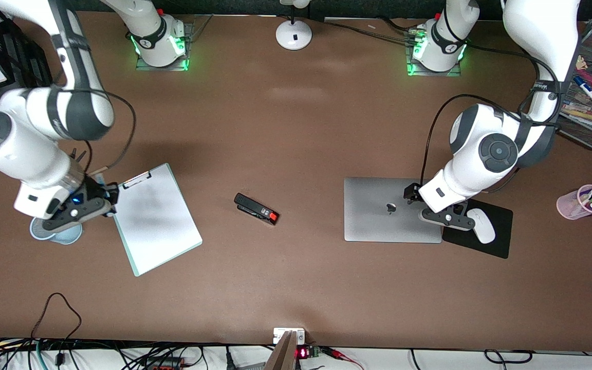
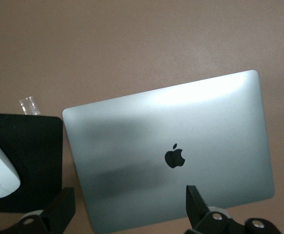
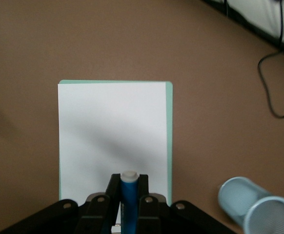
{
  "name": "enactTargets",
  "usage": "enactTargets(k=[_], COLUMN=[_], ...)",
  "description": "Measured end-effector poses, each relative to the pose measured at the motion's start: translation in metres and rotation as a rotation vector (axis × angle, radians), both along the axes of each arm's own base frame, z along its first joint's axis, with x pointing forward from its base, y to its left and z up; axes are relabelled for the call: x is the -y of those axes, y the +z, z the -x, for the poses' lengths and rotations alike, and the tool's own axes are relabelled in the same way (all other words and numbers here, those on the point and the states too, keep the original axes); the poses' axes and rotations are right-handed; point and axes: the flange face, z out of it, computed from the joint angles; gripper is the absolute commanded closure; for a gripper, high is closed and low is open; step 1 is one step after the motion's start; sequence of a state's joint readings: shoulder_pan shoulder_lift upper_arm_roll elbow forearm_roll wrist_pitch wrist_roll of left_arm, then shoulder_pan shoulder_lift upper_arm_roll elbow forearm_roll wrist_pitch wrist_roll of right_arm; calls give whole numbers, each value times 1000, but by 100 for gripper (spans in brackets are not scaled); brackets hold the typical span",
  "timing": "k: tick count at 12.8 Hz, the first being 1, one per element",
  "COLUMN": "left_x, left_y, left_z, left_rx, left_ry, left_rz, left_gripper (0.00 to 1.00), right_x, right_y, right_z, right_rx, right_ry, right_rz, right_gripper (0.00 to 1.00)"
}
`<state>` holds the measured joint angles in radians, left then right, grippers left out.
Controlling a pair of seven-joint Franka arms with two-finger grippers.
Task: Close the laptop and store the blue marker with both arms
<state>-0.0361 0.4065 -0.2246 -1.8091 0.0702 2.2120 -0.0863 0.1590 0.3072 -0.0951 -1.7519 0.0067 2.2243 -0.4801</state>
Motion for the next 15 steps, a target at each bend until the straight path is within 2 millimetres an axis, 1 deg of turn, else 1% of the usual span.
enactTargets(k=[1, 2, 5, 6, 7, 10, 13, 15], left_x=[-1, -1, -5, -6, -7, -10, -15, -17], left_y=[6, 17, 58, 70, 81, 114, 147, 168], left_z=[1, 1, 6, 9, 12, 26, 43, 54], left_rx=[-18, -38, -105, -116, -121, -133, -152, -154], left_ry=[0, 0, 1, 1, 1, 3, 9, 12], left_rz=[-8, -17, -49, -56, -62, -81, -102, -113], left_gripper=[0, 0, 0, 0, 0, 0, 0, 0], right_x=[10, 24, 75, 87, 94, 98, 109, 124], right_y=[10, 16, 27, 30, 32, 29, 15, 3], right_z=[0, 0, -6, -8, -9, -9, -11, -10], right_rx=[14, 24, 102, 133, 151, 180, 213, 226], right_ry=[46, 95, 224, 270, 304, 373, 444, 485], right_rz=[10, 23, 75, 93, 98, 35, -31, -57], right_gripper=[99, 100, 100, 100, 100, 100, 100, 100])
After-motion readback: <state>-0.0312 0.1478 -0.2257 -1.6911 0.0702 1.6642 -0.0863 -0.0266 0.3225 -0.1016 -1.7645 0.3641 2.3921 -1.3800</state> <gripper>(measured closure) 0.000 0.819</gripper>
